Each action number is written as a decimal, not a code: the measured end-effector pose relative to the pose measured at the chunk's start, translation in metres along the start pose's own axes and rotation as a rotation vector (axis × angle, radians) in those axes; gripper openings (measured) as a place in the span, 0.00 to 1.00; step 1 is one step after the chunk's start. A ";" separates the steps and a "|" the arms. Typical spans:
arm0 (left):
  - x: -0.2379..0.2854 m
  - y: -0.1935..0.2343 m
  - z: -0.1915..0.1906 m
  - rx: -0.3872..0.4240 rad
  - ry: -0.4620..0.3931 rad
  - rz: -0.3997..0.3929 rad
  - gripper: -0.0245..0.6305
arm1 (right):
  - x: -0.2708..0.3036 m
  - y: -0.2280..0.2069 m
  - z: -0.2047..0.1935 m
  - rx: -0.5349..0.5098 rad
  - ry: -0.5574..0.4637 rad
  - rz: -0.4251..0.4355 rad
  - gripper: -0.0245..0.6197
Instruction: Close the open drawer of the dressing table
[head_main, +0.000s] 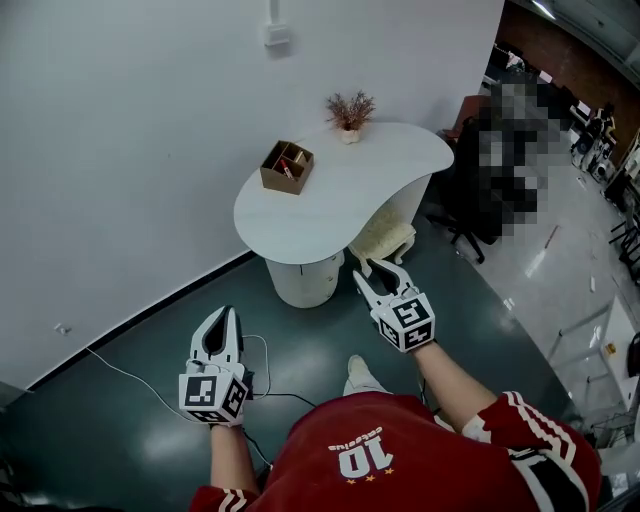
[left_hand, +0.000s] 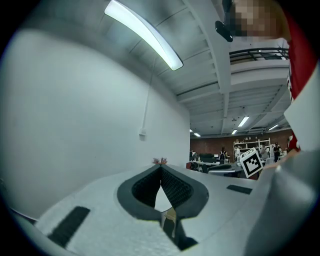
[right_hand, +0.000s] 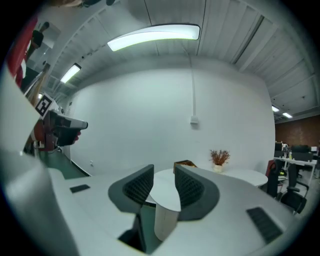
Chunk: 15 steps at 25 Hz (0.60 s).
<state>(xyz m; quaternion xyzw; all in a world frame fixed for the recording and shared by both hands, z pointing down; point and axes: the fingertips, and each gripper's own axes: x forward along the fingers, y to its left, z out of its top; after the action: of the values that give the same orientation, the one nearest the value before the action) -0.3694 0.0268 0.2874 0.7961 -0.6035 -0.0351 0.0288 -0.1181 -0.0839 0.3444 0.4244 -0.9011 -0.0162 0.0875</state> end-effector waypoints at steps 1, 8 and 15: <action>-0.001 -0.002 0.004 -0.015 -0.016 -0.009 0.04 | -0.006 0.001 0.014 -0.007 -0.028 -0.007 0.23; 0.016 -0.040 0.034 0.100 -0.071 -0.123 0.04 | -0.059 0.009 0.077 -0.028 -0.156 -0.051 0.23; 0.040 -0.083 0.054 0.046 -0.144 -0.249 0.04 | -0.095 -0.006 0.084 -0.007 -0.189 -0.120 0.18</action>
<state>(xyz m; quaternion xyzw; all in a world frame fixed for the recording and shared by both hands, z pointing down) -0.2840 0.0104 0.2254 0.8607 -0.5012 -0.0816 -0.0371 -0.0687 -0.0189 0.2471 0.4741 -0.8781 -0.0644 0.0026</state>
